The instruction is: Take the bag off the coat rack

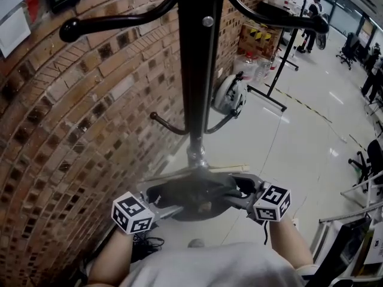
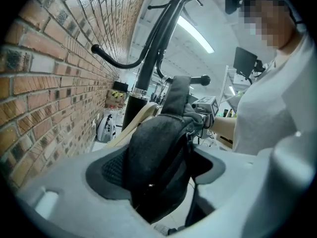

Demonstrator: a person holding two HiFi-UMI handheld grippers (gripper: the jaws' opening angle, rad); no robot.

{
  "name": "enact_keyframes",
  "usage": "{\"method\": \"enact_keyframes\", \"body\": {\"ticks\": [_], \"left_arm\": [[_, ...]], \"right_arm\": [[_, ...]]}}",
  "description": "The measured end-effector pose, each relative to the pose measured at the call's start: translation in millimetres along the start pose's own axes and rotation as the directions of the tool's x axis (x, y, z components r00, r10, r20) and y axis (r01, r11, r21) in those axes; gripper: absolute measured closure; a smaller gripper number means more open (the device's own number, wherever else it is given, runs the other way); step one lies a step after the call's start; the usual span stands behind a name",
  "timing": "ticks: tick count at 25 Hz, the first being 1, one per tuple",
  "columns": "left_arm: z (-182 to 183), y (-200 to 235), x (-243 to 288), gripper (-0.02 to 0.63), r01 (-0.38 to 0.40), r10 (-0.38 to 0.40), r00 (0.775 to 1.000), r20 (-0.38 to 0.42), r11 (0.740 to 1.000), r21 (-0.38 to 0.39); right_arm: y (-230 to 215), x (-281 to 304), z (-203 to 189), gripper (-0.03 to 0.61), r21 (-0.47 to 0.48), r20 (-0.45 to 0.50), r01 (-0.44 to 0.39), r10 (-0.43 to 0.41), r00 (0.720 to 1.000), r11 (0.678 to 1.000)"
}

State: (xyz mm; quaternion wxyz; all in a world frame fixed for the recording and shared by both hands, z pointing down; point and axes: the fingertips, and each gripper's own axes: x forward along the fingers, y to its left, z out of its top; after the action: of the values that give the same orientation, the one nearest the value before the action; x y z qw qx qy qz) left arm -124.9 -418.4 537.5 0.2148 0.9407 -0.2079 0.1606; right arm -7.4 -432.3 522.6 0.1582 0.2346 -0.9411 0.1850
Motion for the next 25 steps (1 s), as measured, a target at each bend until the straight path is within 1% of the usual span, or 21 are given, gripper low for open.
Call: {"method": "enact_keyframes", "body": {"ticks": [4, 7, 9, 12, 18, 25], "left_arm": [[1.7, -0.5, -0.1, 0.316, -0.024, 0.025, 1.000, 0.015, 0.999, -0.043], [3.3, -1.3, -1.6, 0.334, -0.025, 0.026, 1.000, 0.009, 0.996, -0.080], [4.6, -1.4, -3.9, 0.341, -0.034, 0.035, 0.999, 0.003, 0.995, -0.089], [7.1, -6.5, -8.2, 0.344, -0.040, 0.041, 0.999, 0.007, 0.995, -0.088], [14.6, -21.2, -15.6, 0.348, -0.058, 0.061, 0.998, 0.032, 0.996, -0.074], [13.8, -63.7, -24.7, 0.348, -0.073, 0.075, 0.996, 0.054, 0.996, -0.046]], "right_arm": [[0.5, 0.3, 1.0, 0.357, 0.042, 0.018, 0.009, -0.010, 1.000, 0.999], [1.3, 0.2, 1.0, 0.367, 0.079, 0.017, 0.011, -0.013, 1.000, 0.997], [3.1, 0.5, 1.3, 0.374, 0.098, 0.015, 0.005, -0.007, 1.000, 0.995], [10.0, -1.8, 2.8, 0.383, 0.108, 0.033, -0.012, 0.008, 0.999, 0.994], [22.0, -13.8, 11.8, 0.385, 0.077, 0.070, -0.022, 0.016, 0.997, 0.997], [54.1, -45.9, 9.8, 0.382, 0.045, 0.107, -0.019, 0.014, 0.994, 0.999]]}}
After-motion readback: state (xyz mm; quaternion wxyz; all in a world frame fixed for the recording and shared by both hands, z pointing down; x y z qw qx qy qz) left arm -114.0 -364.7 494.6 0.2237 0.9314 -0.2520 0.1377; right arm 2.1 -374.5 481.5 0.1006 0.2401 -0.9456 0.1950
